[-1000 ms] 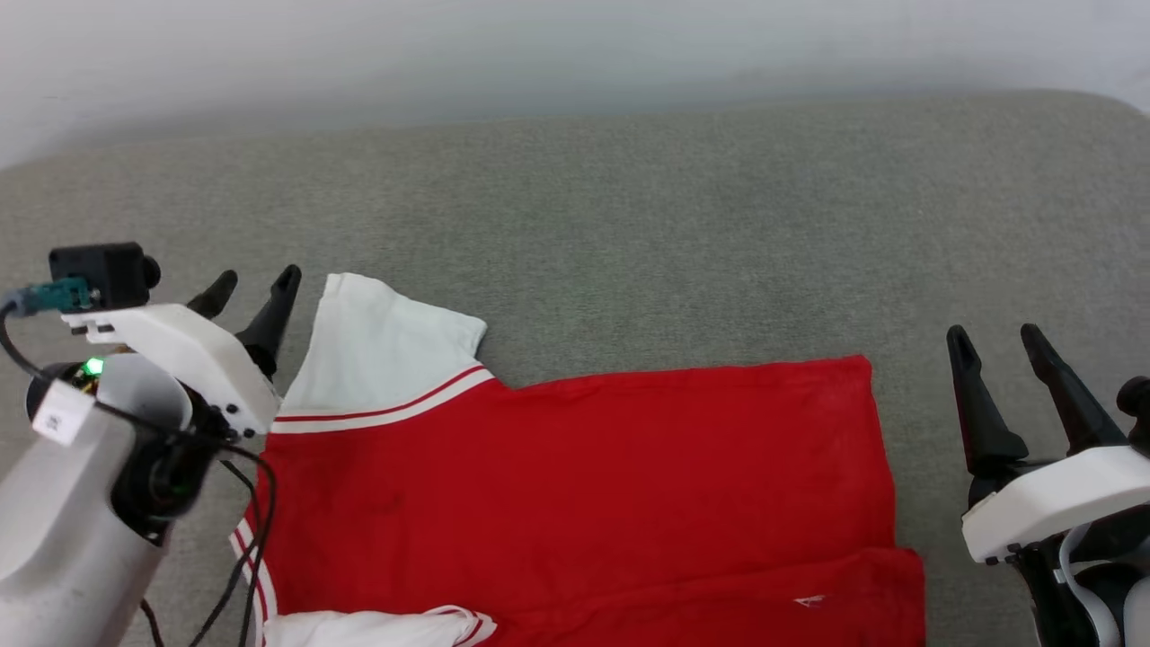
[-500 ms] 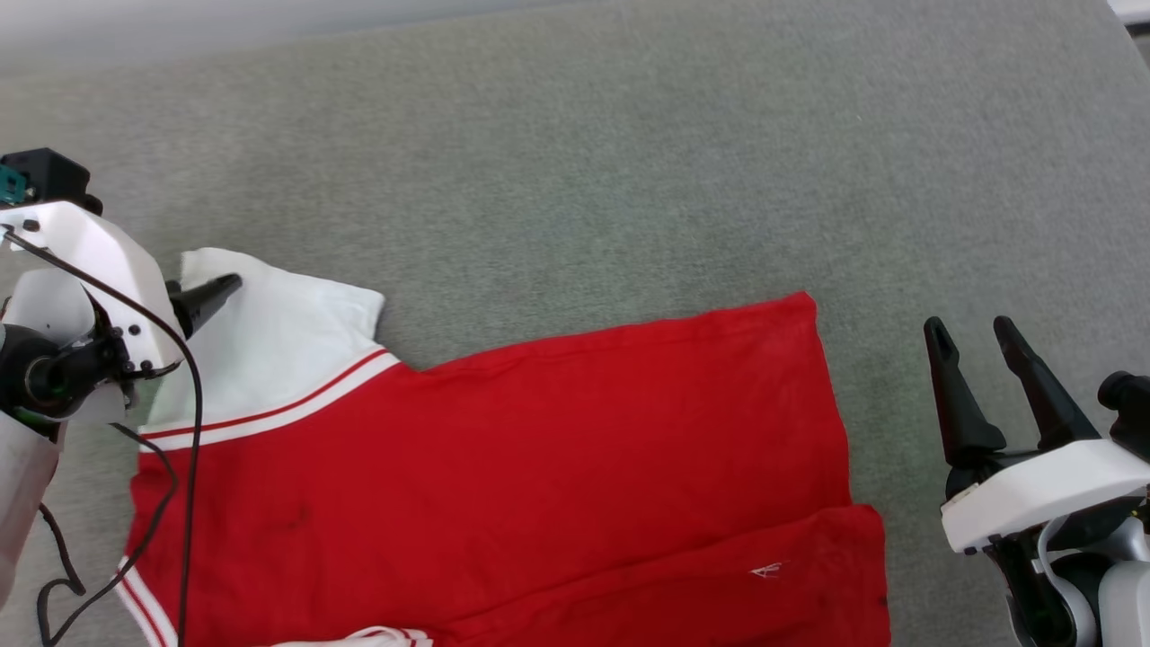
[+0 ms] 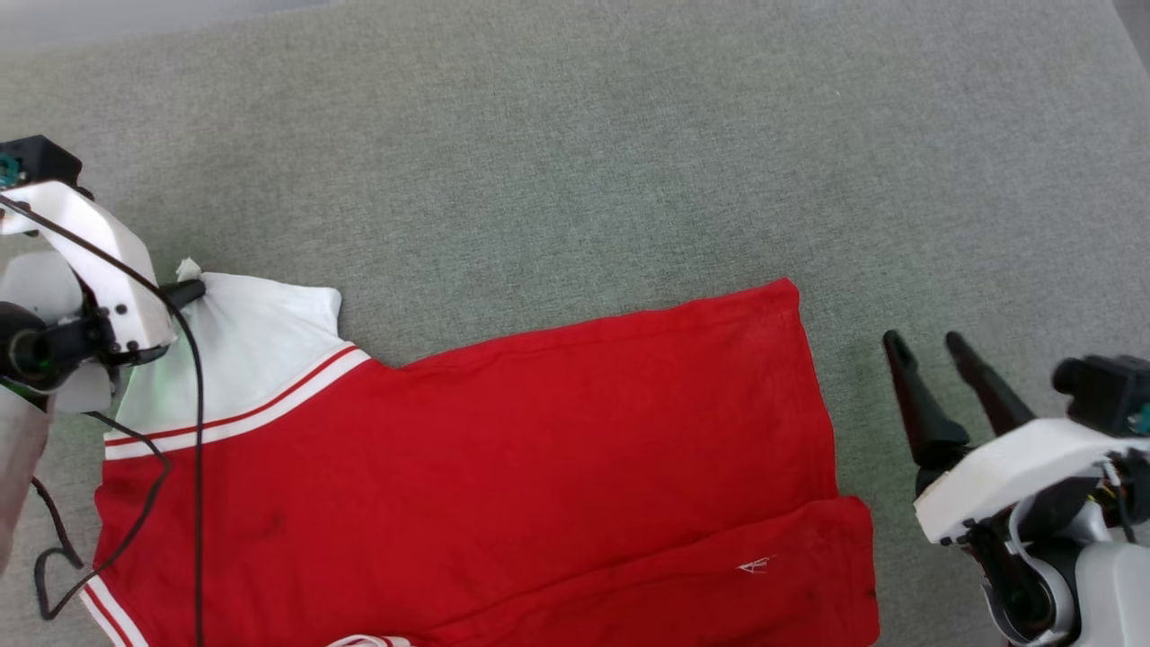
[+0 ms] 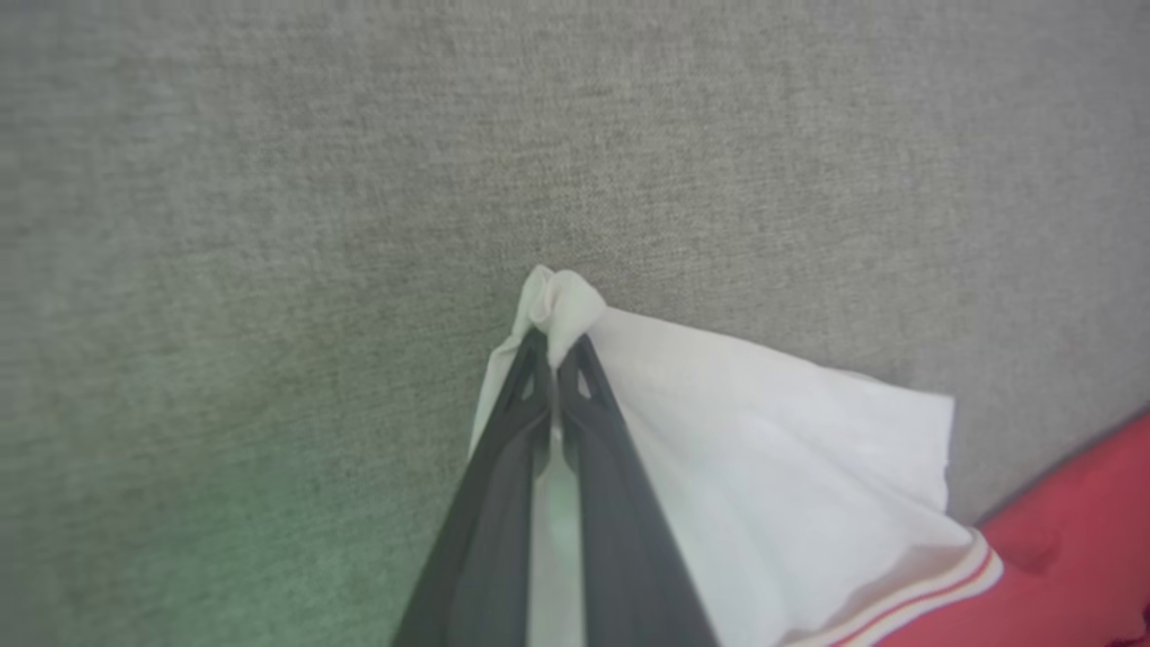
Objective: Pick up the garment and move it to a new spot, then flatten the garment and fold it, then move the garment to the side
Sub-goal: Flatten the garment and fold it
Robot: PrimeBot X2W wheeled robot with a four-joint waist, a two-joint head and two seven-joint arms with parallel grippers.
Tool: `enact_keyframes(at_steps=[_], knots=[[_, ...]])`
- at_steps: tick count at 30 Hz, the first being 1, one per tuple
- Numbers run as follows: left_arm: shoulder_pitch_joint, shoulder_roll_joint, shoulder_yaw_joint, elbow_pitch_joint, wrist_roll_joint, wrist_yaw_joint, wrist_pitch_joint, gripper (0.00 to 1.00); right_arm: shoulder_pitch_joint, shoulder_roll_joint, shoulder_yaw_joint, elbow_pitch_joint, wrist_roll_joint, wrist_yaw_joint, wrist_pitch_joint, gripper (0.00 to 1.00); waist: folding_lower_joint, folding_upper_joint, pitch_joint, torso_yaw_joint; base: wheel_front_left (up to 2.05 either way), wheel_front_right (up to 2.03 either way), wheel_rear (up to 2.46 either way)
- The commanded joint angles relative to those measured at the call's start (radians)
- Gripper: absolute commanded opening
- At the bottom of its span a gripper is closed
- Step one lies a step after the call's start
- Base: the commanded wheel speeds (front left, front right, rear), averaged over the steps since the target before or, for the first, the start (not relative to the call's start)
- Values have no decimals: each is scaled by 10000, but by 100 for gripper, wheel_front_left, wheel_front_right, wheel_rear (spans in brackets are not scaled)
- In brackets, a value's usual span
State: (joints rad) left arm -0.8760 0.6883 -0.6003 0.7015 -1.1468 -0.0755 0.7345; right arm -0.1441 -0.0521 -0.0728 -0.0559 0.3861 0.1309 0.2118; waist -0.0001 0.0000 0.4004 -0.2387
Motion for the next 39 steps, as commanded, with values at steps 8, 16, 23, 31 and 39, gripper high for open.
enact_keyframes(at_steps=[8,16,23,31,39], knots=[[-541,-767,-304,255,782,-271,-1593,0,-1498,-491,239,1774,303,-5,3074,100,1,0,-748,654,0,0,0],[-1210,-1322,-585,104,1072,-395,-2012,0,-3457,-1274,1283,3696,182,-5,4997,100,1,0,-870,1431,0,0,0],[-1379,-1550,-722,44,1028,-495,-2197,0,-4373,-1496,2412,5757,170,-5,6968,100,1,0,-625,1850,0,0,0],[-1280,-1610,-760,277,926,-524,-2660,0,-5244,-1415,2059,6178,57,-5,7078,0,1,0,-804,2014,0,0,0],[-791,-1540,-577,300,677,-546,-3524,0,-5067,-1443,1468,5366,88,-5,5943,0,1,0,-1627,2156,0,0,0]])
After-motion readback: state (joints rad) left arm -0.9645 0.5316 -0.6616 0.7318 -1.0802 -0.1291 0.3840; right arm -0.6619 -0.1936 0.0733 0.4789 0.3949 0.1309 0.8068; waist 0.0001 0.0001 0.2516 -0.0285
